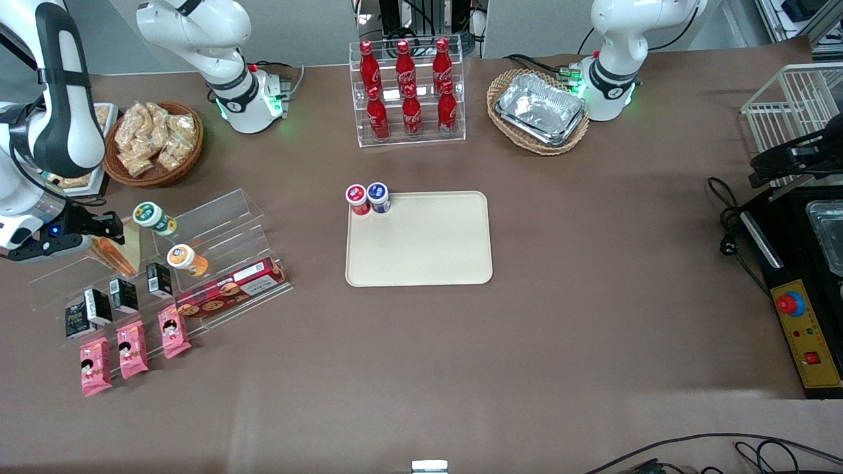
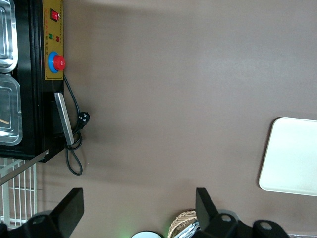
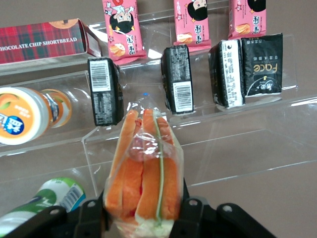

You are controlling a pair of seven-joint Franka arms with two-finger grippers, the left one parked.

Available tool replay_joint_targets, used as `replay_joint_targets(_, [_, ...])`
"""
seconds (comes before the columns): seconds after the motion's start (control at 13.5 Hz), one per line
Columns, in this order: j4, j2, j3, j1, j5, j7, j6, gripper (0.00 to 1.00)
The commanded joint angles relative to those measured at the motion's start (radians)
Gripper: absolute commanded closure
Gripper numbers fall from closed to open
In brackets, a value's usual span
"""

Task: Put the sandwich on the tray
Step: 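Close the right gripper on the wrapped orange sandwich, then lift the sandwich up out of the rack with the right gripper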

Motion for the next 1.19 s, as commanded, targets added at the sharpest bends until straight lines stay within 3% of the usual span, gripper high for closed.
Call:
replay_joint_targets(0.0, [0.018,-0.002,0.001,-0.005,0.015,-0.009,0.007,0.65])
replay_joint_targets(0.15, [0.076,-0.002,0.001,0.001,0.016,-0.019,-0.051,0.65])
replay_joint_targets(0.37, [0.259,0.019,0.010,0.011,0.016,-0.028,-0.256,0.66])
replay_joint_targets(0.74, [0.582,0.077,0.012,0.122,0.044,-0.099,-0.577,0.66])
replay_joint_targets(0.96, [0.622,0.079,0.048,0.170,0.088,-0.197,-0.609,0.66])
replay_joint_targets(1.11, [0.645,0.082,0.125,0.179,0.089,-0.202,-0.615,0.66])
